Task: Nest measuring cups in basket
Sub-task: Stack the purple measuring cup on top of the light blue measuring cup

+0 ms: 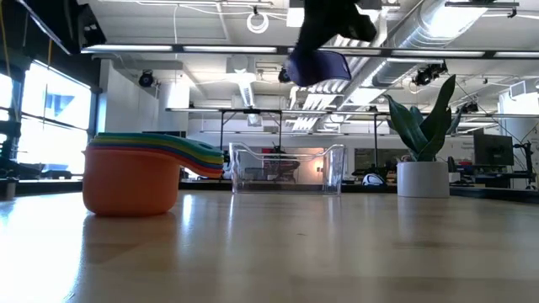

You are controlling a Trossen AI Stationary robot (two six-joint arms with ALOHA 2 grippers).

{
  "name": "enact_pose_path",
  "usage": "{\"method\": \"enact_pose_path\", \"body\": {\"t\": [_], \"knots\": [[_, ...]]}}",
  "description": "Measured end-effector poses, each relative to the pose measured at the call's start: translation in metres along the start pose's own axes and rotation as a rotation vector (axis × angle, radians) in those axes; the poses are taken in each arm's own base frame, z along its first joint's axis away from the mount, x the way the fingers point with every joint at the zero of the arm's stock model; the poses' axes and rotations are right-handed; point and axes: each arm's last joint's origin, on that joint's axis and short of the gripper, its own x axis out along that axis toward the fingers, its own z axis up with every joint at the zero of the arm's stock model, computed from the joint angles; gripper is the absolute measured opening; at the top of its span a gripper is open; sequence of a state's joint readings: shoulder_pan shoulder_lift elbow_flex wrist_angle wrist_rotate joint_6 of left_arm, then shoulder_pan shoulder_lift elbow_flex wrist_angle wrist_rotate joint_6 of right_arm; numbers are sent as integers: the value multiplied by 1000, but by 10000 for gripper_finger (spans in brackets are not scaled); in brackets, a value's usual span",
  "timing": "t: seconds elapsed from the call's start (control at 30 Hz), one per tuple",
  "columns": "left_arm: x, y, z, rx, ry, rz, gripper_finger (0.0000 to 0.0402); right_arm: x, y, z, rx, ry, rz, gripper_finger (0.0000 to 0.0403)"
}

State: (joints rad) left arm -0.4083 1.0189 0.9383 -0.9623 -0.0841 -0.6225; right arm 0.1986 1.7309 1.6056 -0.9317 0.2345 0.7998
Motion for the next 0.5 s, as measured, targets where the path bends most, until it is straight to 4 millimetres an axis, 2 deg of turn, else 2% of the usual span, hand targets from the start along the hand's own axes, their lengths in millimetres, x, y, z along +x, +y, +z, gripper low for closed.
{"method": "enact_pose_path", "body": {"t": [0.23, 0.5], "knots": [[23, -6, -13, -27, 1, -33, 74, 0, 18, 24, -50, 19, -38, 0], [58, -11, -25, -72, -4, -61, 74, -6, 13, 40, -45, 25, -64, 0]]}}
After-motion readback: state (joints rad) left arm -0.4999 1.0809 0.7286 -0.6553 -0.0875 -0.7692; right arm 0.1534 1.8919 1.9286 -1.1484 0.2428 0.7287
